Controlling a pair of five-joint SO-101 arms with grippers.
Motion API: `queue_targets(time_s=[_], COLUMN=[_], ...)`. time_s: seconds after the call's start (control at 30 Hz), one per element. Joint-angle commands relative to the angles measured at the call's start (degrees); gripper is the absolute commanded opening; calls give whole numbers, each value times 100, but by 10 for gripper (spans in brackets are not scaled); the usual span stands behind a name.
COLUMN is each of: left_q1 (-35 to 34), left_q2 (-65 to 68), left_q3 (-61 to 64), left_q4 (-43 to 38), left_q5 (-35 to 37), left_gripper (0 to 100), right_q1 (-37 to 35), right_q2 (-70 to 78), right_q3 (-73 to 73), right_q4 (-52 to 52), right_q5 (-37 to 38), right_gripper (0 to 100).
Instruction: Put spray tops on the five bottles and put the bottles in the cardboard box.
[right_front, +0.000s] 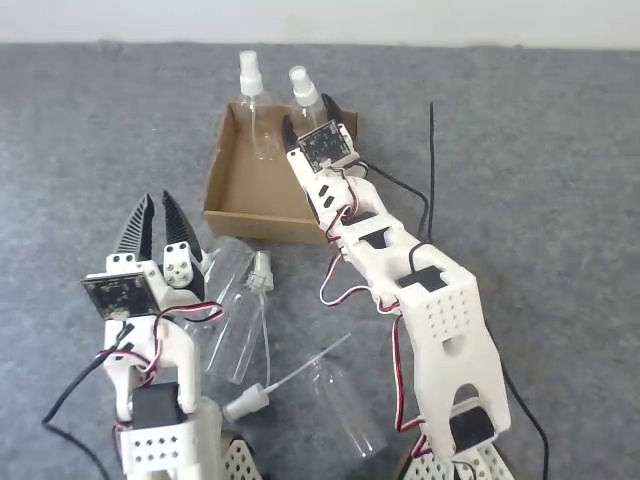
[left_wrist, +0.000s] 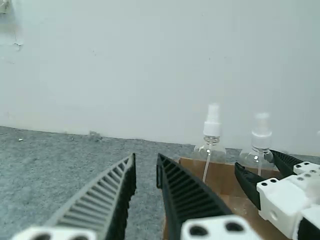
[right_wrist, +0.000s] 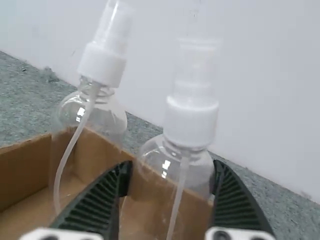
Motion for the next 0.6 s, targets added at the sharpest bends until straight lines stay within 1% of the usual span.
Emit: queue_targets(time_s=[0.0,0.2,0.57], left_q1=[-9,-9,-9], left_q2=[-97,-97,-97], left_q3=[-57,-57,-57], left_q4=[-9,-9,-9], left_q5=[-26,-26,-26], left_gripper=[66,66,66], right_q1=[4,4,-4], right_q2=[-145,-356,-532], right_q3=[-193,-158,35], right_q4=[40,470,470], right_q5=[-369,-782,-853], right_gripper=[154,247,247])
